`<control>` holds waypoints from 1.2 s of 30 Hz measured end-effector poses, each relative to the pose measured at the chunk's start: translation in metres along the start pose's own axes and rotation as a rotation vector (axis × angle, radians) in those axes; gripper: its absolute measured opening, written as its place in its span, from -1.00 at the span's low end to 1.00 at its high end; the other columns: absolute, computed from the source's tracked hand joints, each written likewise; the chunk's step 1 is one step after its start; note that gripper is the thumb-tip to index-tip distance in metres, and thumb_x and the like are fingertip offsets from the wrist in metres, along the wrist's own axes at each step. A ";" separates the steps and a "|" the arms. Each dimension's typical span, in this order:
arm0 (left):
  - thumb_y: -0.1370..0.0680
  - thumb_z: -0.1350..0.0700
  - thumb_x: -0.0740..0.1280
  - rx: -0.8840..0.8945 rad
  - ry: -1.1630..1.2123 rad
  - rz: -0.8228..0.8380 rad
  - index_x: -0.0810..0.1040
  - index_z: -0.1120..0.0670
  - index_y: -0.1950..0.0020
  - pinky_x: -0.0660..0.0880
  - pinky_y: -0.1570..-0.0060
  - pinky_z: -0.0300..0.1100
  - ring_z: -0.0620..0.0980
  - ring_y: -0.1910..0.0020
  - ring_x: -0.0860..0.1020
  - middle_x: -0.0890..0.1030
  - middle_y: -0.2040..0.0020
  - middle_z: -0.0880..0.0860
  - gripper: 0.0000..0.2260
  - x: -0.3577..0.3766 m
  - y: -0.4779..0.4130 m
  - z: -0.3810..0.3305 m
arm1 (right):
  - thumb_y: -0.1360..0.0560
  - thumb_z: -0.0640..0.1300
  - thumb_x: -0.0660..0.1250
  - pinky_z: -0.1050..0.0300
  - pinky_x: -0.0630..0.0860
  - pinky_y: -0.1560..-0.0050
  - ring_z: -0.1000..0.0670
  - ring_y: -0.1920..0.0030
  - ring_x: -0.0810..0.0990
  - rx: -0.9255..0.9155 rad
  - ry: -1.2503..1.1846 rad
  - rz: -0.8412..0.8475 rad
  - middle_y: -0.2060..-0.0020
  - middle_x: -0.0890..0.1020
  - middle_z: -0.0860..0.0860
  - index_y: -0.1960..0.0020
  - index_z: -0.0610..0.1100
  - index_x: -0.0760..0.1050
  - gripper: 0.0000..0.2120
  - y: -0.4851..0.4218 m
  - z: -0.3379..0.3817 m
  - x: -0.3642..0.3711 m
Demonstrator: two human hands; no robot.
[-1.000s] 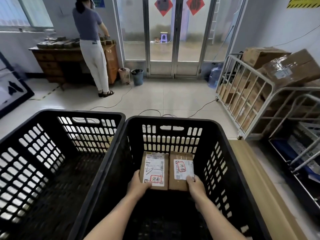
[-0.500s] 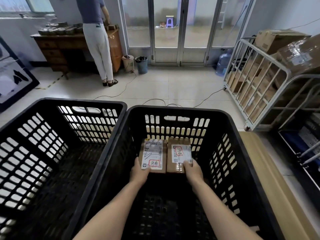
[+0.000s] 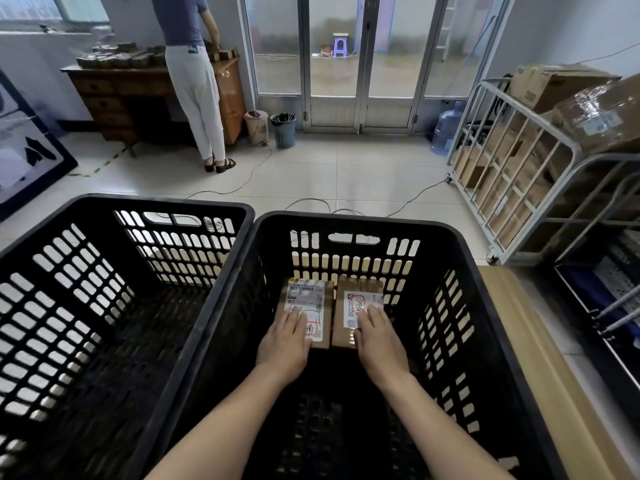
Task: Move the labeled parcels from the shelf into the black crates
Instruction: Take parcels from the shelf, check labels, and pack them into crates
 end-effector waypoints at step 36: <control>-0.62 -0.05 0.06 0.236 -0.099 -0.219 0.27 0.03 -0.44 -0.02 -0.50 -0.02 0.06 -0.48 0.16 0.30 -0.45 0.09 -0.60 -0.096 0.107 -0.030 | -0.57 -0.09 0.14 0.10 0.11 -0.45 -0.02 -0.45 0.18 -0.036 0.070 -0.056 -0.43 0.28 -0.06 -0.43 -0.12 0.23 -0.56 0.109 0.049 -0.095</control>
Point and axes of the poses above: each hand's wrist, its own y-axis away from the middle knuckle, its own x-axis out of the palm, z = x × y, the point moved 3 cm from there along -y, towards the middle knuckle
